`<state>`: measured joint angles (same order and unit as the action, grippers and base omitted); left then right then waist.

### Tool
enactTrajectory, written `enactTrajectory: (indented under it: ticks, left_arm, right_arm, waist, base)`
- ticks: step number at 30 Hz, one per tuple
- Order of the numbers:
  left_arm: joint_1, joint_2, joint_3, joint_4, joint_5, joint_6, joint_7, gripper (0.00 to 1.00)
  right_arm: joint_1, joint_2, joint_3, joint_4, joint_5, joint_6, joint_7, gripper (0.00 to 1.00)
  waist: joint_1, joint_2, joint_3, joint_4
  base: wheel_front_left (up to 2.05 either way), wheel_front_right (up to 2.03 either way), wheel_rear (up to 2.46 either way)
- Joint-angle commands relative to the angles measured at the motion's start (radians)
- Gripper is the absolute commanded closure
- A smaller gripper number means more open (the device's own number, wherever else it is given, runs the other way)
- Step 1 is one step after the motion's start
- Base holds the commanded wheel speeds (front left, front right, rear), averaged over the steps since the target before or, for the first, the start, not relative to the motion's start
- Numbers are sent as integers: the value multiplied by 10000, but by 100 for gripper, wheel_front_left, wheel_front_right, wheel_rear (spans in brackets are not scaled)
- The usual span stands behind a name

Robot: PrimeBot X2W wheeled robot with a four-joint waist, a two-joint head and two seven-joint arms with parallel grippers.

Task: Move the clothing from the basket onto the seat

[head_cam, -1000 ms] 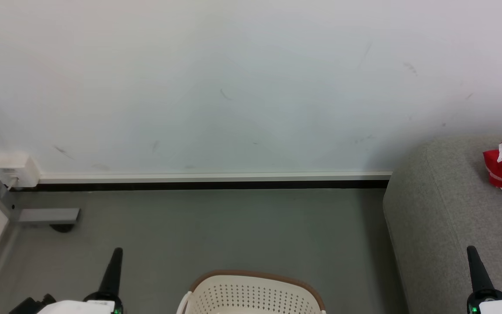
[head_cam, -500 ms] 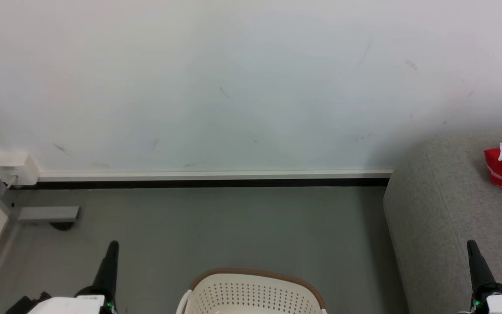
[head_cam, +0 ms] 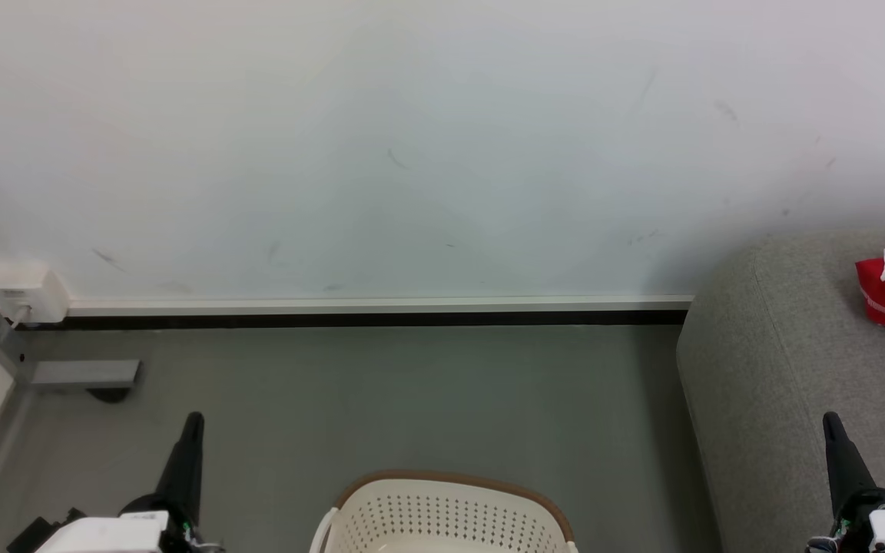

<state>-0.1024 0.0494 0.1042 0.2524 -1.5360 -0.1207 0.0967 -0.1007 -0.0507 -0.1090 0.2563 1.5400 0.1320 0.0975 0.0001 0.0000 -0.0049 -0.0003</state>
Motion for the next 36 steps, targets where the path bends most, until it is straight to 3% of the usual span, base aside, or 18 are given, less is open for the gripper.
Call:
enactTrajectory:
  ticks: [1,10,36]
  left_arm:
    - [-131,23,66,-35,-283,-55,77,100]
    - [-190,17,146,-31,-809,-118,220,100]
    - [-182,18,144,-31,-813,-122,230,100]
  right_arm:
    - [-165,1,-62,-65,222,-22,65,100]
    - [-224,8,-99,-68,743,-23,210,100]
    - [-203,5,-97,-65,720,-23,219,100]
  waist:
    - [-1,0,7,1]
    - [-1,0,46,3]
    - [-1,0,49,3]
  base:
    - [0,0,0]
    - [0,0,0]
    - [0,0,0]
